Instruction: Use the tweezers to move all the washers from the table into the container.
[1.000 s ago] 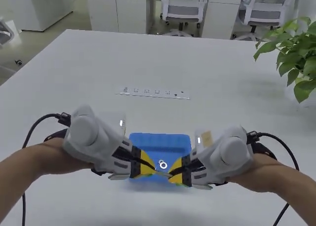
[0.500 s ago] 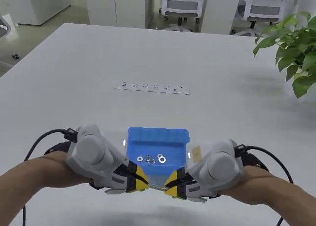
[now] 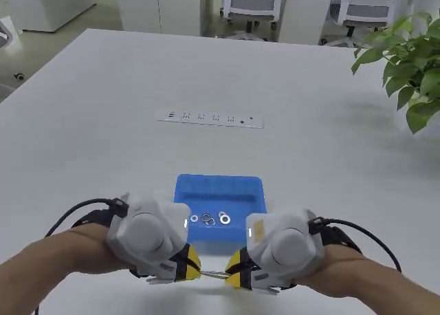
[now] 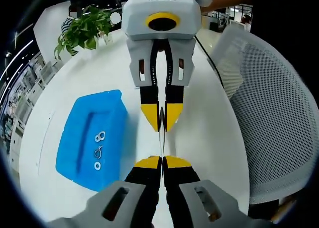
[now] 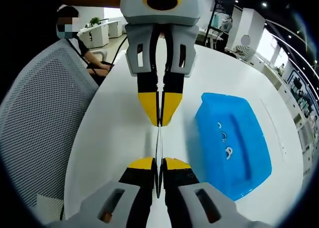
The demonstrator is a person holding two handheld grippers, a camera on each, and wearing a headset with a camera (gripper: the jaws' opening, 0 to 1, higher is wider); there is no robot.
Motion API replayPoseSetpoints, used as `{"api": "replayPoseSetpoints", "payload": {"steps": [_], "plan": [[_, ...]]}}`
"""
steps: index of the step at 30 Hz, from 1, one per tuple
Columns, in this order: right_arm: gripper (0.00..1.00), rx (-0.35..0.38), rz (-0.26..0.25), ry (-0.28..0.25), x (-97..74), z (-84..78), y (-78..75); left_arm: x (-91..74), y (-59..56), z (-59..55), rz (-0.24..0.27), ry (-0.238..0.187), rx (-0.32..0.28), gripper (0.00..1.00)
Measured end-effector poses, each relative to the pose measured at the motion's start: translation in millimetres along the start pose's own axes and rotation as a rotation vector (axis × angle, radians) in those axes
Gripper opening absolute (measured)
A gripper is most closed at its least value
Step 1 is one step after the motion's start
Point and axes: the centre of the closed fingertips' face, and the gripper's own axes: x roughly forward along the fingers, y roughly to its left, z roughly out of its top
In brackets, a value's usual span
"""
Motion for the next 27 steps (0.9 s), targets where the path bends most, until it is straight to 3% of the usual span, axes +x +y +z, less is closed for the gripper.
{"api": "replayPoseSetpoints", "payload": {"steps": [11,27], "plan": [[0.07,0.023,0.003,0.008,7.7,-3.7,4.4,11.9,-1.3,-13.9,-0.015,0.082,0.009,0.06],[0.09,0.024,0.006,0.026,13.8,-7.4,6.3,17.3,-5.3,-20.3,-0.040,0.111,-0.011,0.06]]}}
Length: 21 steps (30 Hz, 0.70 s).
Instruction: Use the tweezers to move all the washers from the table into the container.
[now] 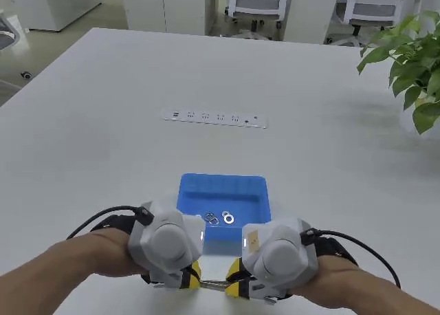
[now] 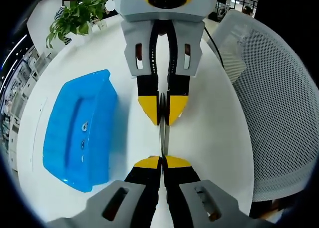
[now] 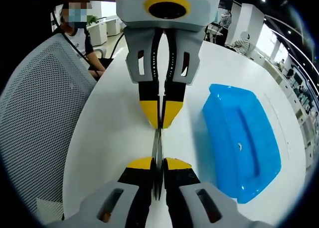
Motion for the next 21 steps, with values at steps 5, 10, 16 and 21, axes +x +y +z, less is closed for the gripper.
{"api": "replayPoseSetpoints", "payload": {"steps": [5,10,16,21], "plan": [[0.09,0.002,0.002,0.002,0.3,-0.5,0.0,0.1,1.5,-0.3,-0.004,0.005,-0.021,0.06],[0.10,-0.018,0.001,0.011,0.7,-1.1,-0.3,0.7,0.5,-1.1,-0.009,0.007,-0.026,0.06],[0.11,-0.020,-0.002,0.017,0.3,-1.1,-0.8,0.3,1.1,-2.9,-0.006,0.013,-0.026,0.06],[0.12,-0.027,-0.007,0.020,0.5,-1.9,-1.3,-0.9,1.2,-5.0,-0.002,0.019,-0.027,0.07]]}}
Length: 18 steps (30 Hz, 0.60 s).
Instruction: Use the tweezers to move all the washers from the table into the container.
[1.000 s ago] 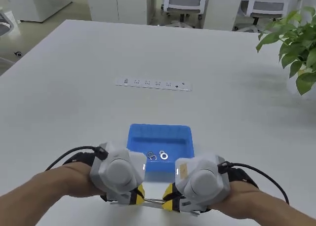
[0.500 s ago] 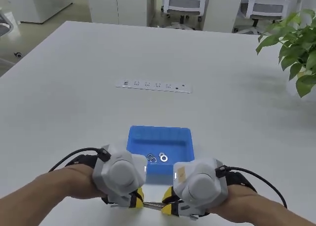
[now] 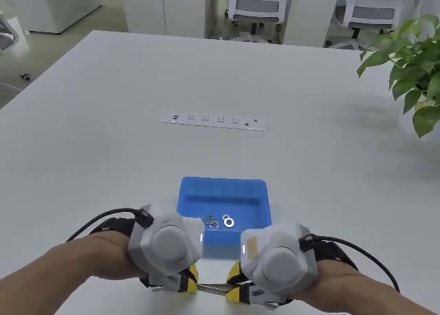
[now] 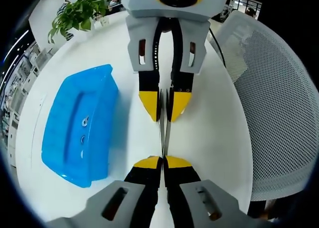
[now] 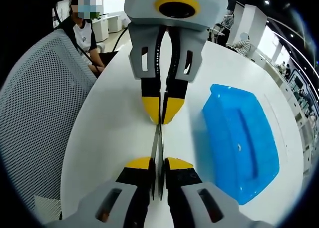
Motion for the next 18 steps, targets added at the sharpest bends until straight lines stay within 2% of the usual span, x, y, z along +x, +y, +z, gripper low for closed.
{"api": "replayPoseSetpoints", "payload": {"steps": [4,10,18], "plan": [[0.14,0.001,-0.009,0.001,-0.6,-0.6,-0.9,-1.3,0.8,-1.5,0.011,0.004,0.002,0.09],[0.20,0.033,-0.041,-0.028,-7.5,3.3,-5.7,-4.2,0.9,-4.1,0.025,-0.003,-0.008,0.16],[0.29,0.103,-0.082,-0.064,-21.7,5.1,-11.4,-14.5,2.8,-2.2,0.059,-0.065,-0.087,0.25]]}}
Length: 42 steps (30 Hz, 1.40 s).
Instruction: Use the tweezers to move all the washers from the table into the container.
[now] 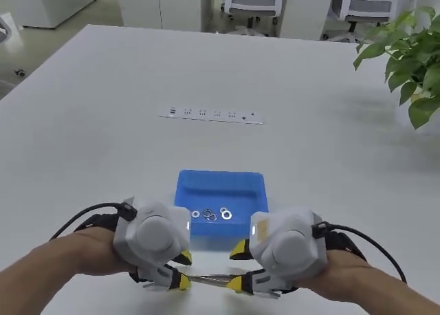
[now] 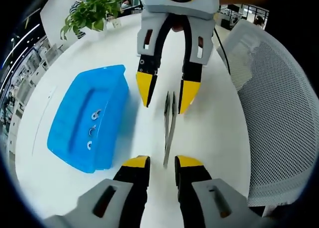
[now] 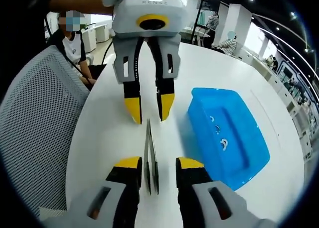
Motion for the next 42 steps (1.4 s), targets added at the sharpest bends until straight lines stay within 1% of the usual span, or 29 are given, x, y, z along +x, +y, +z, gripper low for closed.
{"api": "replayPoseSetpoints", "payload": {"steps": [2,4,5,7,8,10,11,13,15,17,18,21,23,25,26,29,30,31,32,33,35,38,40,42], "plan": [[0.29,0.014,-0.014,-0.010,-4.1,-0.1,-1.6,-3.0,0.9,0.8,0.007,-0.017,-0.020,0.27],[0.31,0.047,-0.033,-0.025,-7.9,-0.6,-3.5,-7.0,2.9,3.6,0.023,-0.045,-0.052,0.29],[0.32,0.059,-0.040,-0.032,-9.7,-0.7,-4.3,-9.7,4.7,6.1,0.035,-0.068,-0.074,0.30],[0.33,0.090,-0.066,-0.047,-15.6,-2.1,-8.1,-13.7,7.1,8.2,0.047,-0.095,-0.102,0.33],[0.34,0.116,-0.089,-0.067,-19.9,-1.7,-11.5,-14.6,7.5,8.0,0.049,-0.096,-0.105,0.34],[0.36,0.166,-0.119,-0.090,-26.8,-3.5,-16.3,-18.9,9.5,10.3,0.062,-0.126,-0.134,0.36],[0.36,0.177,-0.128,-0.094,-29.9,-4.6,-17.9,-21.5,10.8,11.6,0.071,-0.146,-0.156,0.37],[0.39,0.198,-0.148,-0.105,-35.3,-7.2,-20.8,-25.9,11.9,14.6,0.083,-0.170,-0.174,0.38],[0.42,0.227,-0.171,-0.115,-41.8,-11.0,-23.7,-30.2,14.2,15.2,0.103,-0.194,-0.196,0.41],[0.43,0.240,-0.193,-0.128,-48.6,-14.1,-25.7,-34.1,14.8,15.8,0.115,-0.219,-0.211,0.43],[0.44,0.260,-0.211,-0.144,-53.2,-14.7,-27.7,-36.5,15.2,16.0,0.125,-0.233,-0.222,0.45],[0.48,0.281,-0.239,-0.168,-63.0,-16.3,-29.9,-43.2,17.0,16.5,0.152,-0.274,-0.253,0.48],[0.52,0.289,-0.258,-0.191,-70.0,-15.7,-30.9,-48.9,17.7,18.9,0.169,-0.315,-0.279,0.51],[0.54,0.294,-0.272,-0.196,-75.1,-17.3,-32.1,-53.7,18.5,19.9,0.184,-0.345,-0.296,0.54],[0.55,0.297,-0.288,-0.204,-79.3,-18.0,-33.9,-57.4,18.8,20.9,0.197,-0.366,-0.306,0.56],[0.62,0.329,-0.322,-0.227,-88.9,-19.1,-37.3,-66.2,20.4,21.9,0.230,-0.408,-0.331,0.60],[0.64,0.335,-0.344,-0.237,-93.1,-19.5,-38.9,-68.7,21.2,22.3,0.243,-0.421,-0.340,0.62],[0.66,0.339,-0.349,-0.246,-95.7,-18.9,-38.4,-72.5,22.0,22.6,0.260,-0.439,-0.351,0.65],[0.68,0.344,-0.360,-0.256,-98.9,-18.9,-38.3,-74.7,22.4,22.8,0.272,-0.448,-0.359,0.67],[0.70,0.346,-0.365,-0.256,-100.4,-20.6,-38.2,-77.7,21.7,22.8,0.284,-0.459,-0.361,0.69],[0.75,0.347,-0.376,-0.263,-104.0,-22.1,-36.8,-80.9,20.7,22.2,0.295,-0.473,-0.370,0.73],[0.81,0.354,-0.389,-0.281,-108.8,-24.0,-36.1,-86.4,17.4,25.7,0.319,-0.495,-0.380,0.79],[0.83,0.344,-0.399,-0.312,-112.5,-22.0,-36.0,-89.5,17.3,26.4,0.343,-0.508,-0.389,0.84],[0.85,0.355,-0.401,-0.316,-114.5,-24.8,-34.7,-90.7,17.7,25.7,0.358,-0.511,-0.390,0.89]]}}
